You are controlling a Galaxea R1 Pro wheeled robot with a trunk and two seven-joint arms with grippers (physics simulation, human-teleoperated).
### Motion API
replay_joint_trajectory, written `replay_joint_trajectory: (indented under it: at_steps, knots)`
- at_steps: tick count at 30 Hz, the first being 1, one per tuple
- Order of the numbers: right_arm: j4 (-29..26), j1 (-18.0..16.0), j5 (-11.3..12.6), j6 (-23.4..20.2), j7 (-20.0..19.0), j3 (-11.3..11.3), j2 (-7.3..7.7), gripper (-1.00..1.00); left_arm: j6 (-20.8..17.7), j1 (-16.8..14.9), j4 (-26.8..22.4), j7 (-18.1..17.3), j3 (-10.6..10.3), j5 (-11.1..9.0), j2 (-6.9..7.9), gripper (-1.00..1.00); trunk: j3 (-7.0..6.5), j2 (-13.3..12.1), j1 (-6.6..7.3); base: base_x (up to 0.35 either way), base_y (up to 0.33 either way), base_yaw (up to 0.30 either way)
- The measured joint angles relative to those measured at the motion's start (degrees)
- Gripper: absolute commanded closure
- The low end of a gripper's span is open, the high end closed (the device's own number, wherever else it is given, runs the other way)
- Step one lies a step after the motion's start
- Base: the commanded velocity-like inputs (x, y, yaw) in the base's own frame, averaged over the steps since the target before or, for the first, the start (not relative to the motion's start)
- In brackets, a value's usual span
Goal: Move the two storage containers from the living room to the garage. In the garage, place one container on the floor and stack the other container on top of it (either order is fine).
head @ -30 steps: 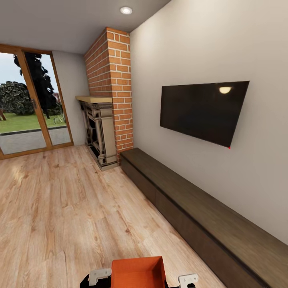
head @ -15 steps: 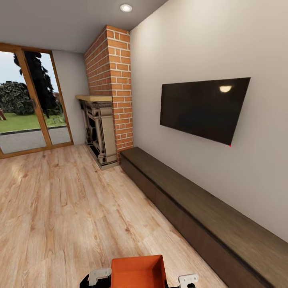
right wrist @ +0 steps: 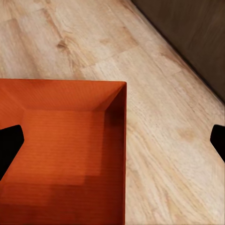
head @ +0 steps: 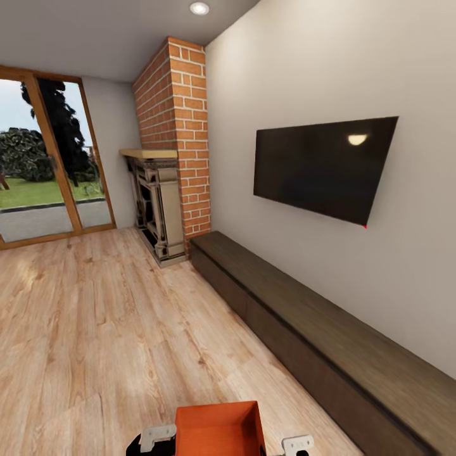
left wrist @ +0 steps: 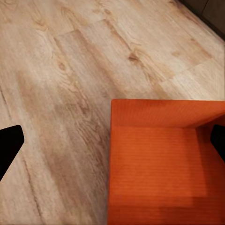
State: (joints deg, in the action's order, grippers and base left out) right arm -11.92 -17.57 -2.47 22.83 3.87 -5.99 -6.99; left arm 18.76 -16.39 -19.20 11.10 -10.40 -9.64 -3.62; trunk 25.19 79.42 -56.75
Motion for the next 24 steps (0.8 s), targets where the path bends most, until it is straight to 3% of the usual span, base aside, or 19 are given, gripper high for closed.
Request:
replay_joint_trajectory:
  at_steps: [24]
  knots:
    - [0.0,0.2,0.0,0.0,-0.05,-0.03,0.02,-1.0,0.0,0.0,0.0,0.0,0.0,0.0,0.06,-1.0,4.31,9.63,-5.27,0.0,0.0,0.0]
